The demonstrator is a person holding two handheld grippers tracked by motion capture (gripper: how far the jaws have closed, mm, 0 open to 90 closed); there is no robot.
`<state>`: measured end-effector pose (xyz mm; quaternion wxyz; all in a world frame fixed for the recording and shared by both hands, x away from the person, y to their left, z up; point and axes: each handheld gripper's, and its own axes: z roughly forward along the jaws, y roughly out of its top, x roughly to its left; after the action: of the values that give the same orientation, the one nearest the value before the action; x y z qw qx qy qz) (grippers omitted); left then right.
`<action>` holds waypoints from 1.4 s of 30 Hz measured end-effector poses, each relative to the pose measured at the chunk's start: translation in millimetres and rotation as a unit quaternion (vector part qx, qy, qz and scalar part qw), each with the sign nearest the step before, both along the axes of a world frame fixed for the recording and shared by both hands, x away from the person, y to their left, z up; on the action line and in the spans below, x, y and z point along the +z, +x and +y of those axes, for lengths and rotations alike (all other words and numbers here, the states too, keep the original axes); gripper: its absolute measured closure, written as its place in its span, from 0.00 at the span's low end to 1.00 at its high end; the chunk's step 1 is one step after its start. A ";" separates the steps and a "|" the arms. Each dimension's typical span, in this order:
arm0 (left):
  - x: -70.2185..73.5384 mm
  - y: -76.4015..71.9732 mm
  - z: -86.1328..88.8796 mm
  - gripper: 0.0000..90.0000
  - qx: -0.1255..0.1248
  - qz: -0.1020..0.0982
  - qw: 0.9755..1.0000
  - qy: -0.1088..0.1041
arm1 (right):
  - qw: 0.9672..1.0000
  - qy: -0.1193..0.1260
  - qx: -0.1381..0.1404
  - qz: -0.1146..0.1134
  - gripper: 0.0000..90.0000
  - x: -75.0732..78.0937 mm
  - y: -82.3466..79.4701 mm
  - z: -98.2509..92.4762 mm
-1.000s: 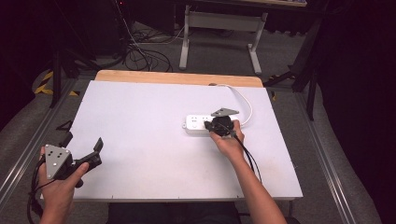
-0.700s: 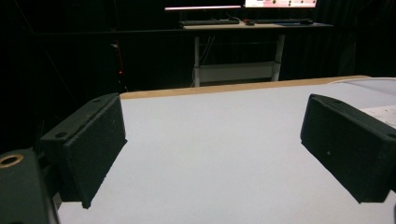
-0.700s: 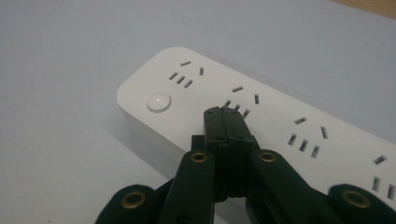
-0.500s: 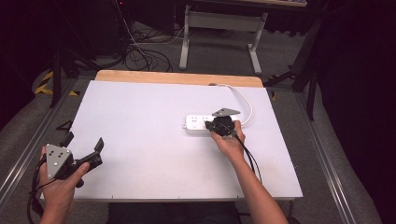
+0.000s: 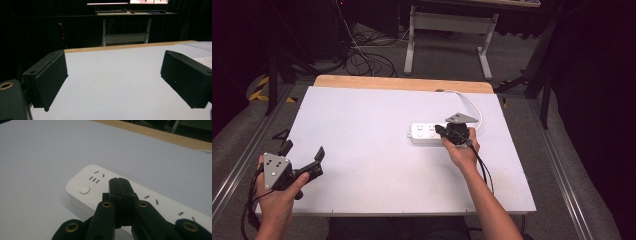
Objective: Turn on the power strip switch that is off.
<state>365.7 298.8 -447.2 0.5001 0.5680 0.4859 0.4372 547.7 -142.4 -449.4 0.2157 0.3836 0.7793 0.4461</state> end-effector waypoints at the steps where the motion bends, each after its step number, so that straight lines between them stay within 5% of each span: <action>1: 0.1 0.1 -0.1 0.09 0.000 0.001 1.000 0.001 | 1.000 0.002 -0.001 -0.001 1.00 1.3 -0.8 -1.2; 20: -0.9 3.7 -2.3 0.09 -0.002 0.004 1.000 0.002 | 0.996 0.059 -0.013 -0.073 1.00 36.4 -36.7 -48.3; 42: -1.3 5.1 -2.4 0.09 -0.003 0.006 1.000 0.002 | 0.993 0.085 -0.027 -0.082 0.83 36.6 -55.6 -68.5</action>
<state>370.8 296.4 -448.5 0.4975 0.5734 0.4862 0.4328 492.1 -210.9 -412.8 0.2575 0.3834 0.7074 0.5351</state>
